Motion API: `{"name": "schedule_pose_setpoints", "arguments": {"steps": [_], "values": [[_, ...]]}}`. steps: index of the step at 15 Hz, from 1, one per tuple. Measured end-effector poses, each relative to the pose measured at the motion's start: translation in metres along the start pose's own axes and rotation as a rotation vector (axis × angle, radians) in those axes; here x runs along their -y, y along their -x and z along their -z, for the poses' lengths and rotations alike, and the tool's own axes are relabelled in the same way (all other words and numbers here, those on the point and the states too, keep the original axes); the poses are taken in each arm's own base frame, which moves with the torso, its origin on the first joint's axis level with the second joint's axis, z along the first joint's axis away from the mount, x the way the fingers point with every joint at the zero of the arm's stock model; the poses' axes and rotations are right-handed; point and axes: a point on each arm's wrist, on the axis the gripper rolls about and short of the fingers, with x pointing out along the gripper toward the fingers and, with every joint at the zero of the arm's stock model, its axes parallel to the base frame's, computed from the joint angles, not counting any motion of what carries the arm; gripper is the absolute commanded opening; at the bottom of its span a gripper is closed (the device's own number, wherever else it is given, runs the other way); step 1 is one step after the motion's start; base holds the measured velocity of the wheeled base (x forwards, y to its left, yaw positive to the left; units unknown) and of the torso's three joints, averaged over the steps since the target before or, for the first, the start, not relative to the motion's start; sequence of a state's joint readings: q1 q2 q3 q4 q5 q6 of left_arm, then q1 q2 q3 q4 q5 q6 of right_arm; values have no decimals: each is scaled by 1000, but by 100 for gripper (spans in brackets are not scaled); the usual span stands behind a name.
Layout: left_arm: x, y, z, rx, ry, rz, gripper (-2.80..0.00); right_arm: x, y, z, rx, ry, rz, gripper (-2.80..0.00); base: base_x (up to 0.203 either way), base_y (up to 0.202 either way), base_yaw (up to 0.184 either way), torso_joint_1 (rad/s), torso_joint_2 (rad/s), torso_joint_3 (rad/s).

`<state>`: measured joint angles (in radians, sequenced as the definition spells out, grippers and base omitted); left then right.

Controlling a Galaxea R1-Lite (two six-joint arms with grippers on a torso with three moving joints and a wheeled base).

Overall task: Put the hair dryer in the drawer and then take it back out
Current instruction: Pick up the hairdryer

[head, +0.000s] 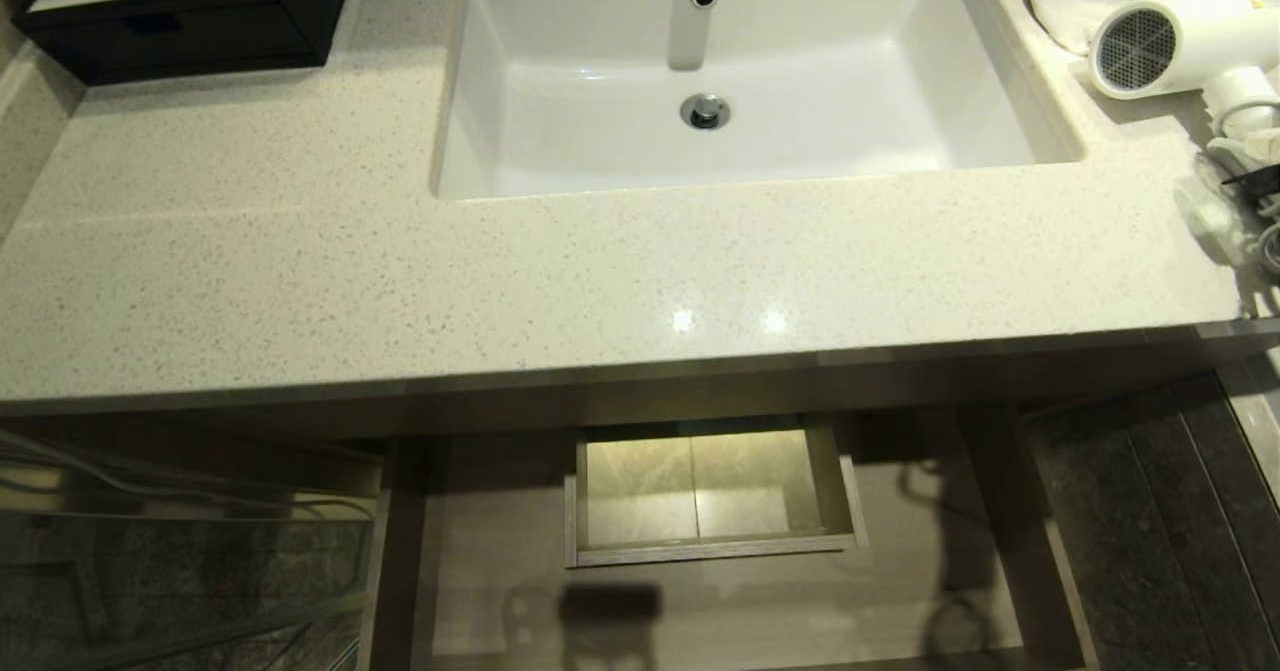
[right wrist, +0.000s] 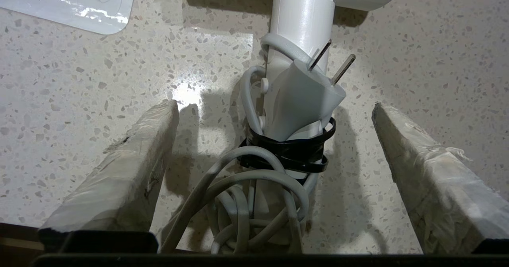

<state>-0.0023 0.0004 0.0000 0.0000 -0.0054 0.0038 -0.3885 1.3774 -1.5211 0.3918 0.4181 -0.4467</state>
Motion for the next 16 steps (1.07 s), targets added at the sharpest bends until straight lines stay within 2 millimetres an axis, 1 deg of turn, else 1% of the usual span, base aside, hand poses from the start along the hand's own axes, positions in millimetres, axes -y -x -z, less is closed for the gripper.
{"name": "schedule_pose_setpoints", "arguments": {"steps": [4,7,12,16], "values": [[0,0,0,0,1,1,-280,0,-7,8,-50,-24,-14,0,0,0,0,0,0,0],[0,0,0,0,0,1,-280,1,-6,14,-85,-47,-10,0,0,0,0,0,0,0],[0,0,0,0,0,1,-280,0,-2,33,-146,-85,4,0,0,0,0,0,0,0],[0,0,0,0,-1,0,-280,6,-10,34,-151,-93,5,0,0,0,0,0,0,0]]}}
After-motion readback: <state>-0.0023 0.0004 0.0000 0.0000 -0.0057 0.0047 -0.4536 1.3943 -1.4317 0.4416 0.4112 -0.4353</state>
